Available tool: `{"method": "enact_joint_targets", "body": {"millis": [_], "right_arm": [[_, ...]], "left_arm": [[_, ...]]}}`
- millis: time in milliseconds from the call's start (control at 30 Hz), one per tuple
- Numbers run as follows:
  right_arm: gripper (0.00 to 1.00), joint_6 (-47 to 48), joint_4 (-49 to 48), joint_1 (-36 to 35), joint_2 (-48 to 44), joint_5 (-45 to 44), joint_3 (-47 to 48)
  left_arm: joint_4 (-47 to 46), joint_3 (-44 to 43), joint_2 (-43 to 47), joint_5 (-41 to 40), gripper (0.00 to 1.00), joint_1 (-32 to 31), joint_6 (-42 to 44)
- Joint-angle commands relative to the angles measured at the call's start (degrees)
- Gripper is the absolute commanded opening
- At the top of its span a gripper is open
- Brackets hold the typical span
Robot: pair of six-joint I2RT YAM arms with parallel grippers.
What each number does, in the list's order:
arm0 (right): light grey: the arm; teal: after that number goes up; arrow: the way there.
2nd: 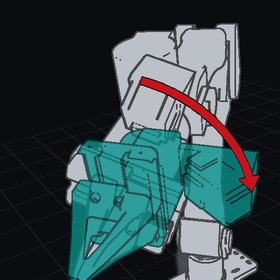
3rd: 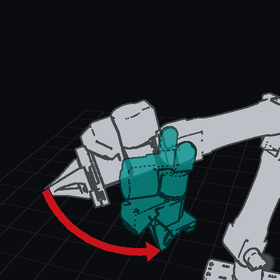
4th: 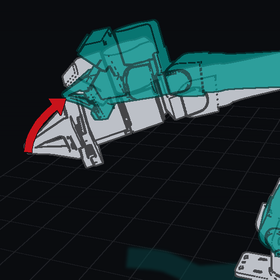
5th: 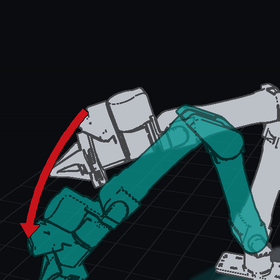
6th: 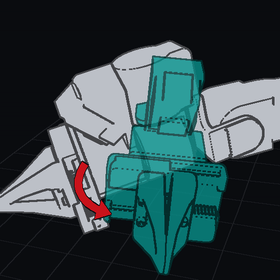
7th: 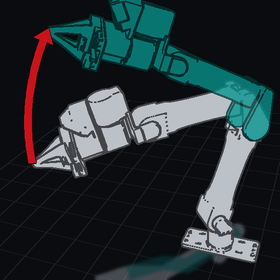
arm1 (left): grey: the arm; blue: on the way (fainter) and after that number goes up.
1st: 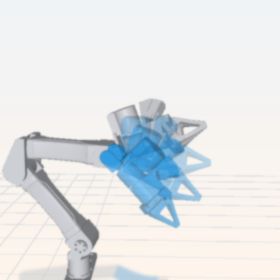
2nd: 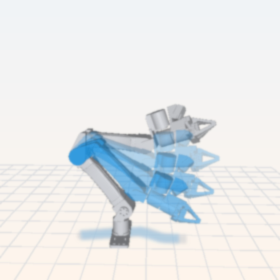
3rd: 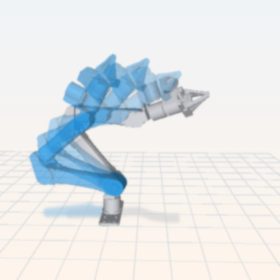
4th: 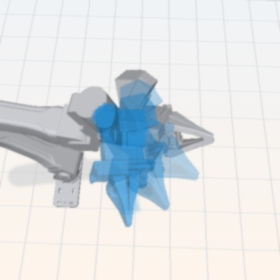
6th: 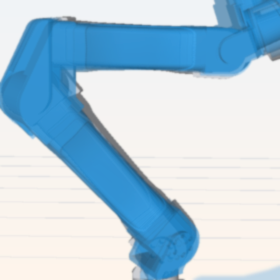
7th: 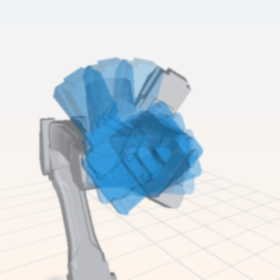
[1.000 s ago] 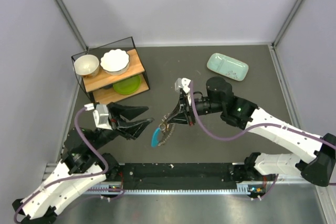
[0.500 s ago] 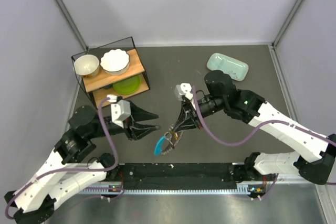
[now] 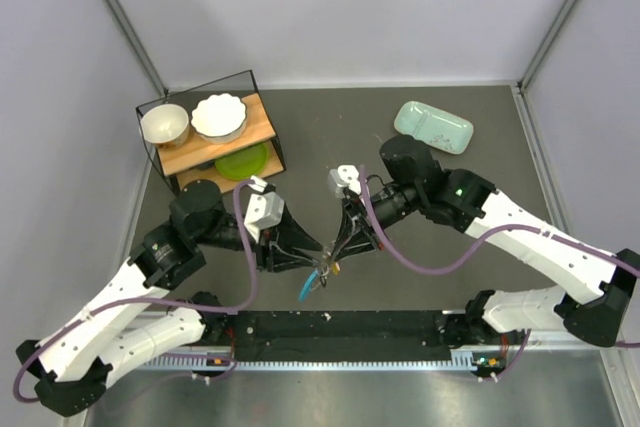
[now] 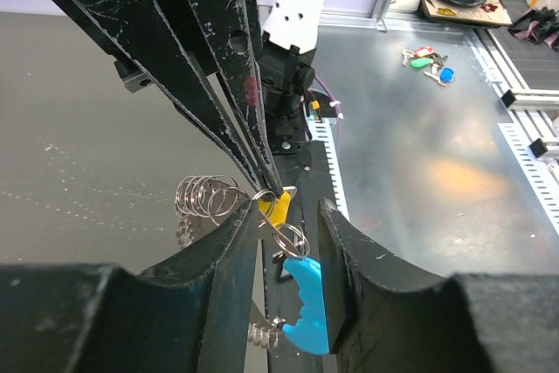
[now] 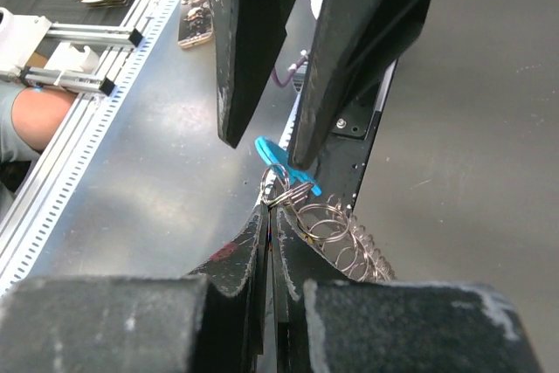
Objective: Remove the keys from the keyring
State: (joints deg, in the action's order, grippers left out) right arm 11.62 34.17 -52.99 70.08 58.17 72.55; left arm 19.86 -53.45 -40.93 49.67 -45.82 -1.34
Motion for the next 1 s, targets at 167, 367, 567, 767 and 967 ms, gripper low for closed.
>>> {"method": "enact_joint_targets", "body": {"millis": [167, 367, 567, 767, 967], "right_arm": [[0.00, 2.18, -1.83, 0.52, -0.12, 5.11, 2.59], [0.00, 2.18, -1.92, 0.52, 0.05, 5.46, 2.42], [0.00, 2.53, -1.92, 0.52, 0.49, 5.46, 2.50], [0.00, 2.45, -2.01, 0.52, 1.02, 5.90, 2.94], [0.00, 2.45, -1.92, 0.52, 0.93, 6.07, 3.03]], "left_arm": [[-4.74, -0.34, -1.44, 0.78, 0.39, -0.06, 2.57], [-4.74, 0.19, -1.96, 0.43, 0.41, 0.03, 3.37], [-5.79, 1.15, -1.52, 3.23, 0.41, -0.06, 4.07], [-7.02, 1.51, -2.14, 5.35, 0.41, -0.06, 4.07], [-5.53, 1.60, -4.16, 7.02, 0.41, -0.06, 5.03]]}}
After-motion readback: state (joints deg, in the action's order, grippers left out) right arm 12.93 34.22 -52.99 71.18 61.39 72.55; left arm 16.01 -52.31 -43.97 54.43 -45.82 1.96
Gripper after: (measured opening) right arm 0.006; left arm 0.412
